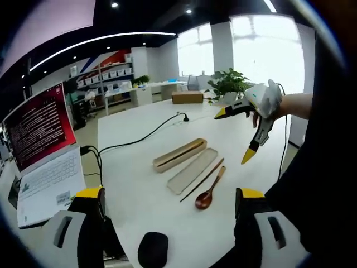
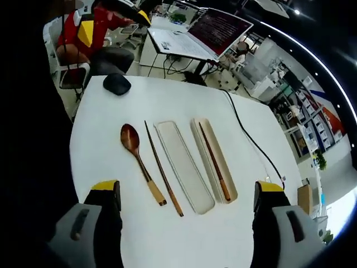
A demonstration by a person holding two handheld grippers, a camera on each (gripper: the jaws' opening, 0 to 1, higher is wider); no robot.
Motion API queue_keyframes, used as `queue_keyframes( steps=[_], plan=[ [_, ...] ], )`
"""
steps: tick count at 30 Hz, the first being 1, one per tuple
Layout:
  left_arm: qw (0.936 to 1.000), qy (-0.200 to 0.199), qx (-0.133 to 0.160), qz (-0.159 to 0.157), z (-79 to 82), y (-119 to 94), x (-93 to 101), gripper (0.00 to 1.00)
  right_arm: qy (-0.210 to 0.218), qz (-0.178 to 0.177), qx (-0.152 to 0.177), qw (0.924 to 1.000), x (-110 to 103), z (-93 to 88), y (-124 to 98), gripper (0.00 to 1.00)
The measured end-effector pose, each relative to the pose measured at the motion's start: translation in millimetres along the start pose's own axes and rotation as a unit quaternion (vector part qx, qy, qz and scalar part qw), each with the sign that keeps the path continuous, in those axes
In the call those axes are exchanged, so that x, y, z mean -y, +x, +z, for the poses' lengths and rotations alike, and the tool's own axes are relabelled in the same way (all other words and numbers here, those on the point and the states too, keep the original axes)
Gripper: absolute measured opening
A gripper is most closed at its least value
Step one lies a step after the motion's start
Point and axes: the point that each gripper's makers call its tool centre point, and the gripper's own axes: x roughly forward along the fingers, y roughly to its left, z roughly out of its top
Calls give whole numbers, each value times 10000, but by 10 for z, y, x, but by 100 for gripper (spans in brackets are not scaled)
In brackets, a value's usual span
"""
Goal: Arrange the utensils inside the cutlery case until each visible utensil rests in its matching compartment.
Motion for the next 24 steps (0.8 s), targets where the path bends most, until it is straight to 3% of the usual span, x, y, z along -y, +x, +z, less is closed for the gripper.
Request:
queue_keyframes(
  steps=[13,14,17,20,23,24],
  plan=[
    [10000,-20,-7,-20,-2,-13,-21,100,-85,63,-86,9999,17,1,59,97],
    [10000,-20,-5,-19,-1,-13,-23,100,-86,72,-89,9999,14,1,60,94],
    [10000,-15,-13,-25,-5,-6,-43,100,208,320,-213,9990,-51,-23,61,64],
    [10000,-13,-37,-23,-11,-4,-57,100,229,240,-123,9994,-34,6,76,68],
    [10000,-9,-59,-23,-19,-1,-60,100,218,348,-208,9989,-72,-17,87,51],
    [10000,6,-73,-12,-15,-3,-49,100,187,371,-196,9989,-87,-11,94,50]
  ],
)
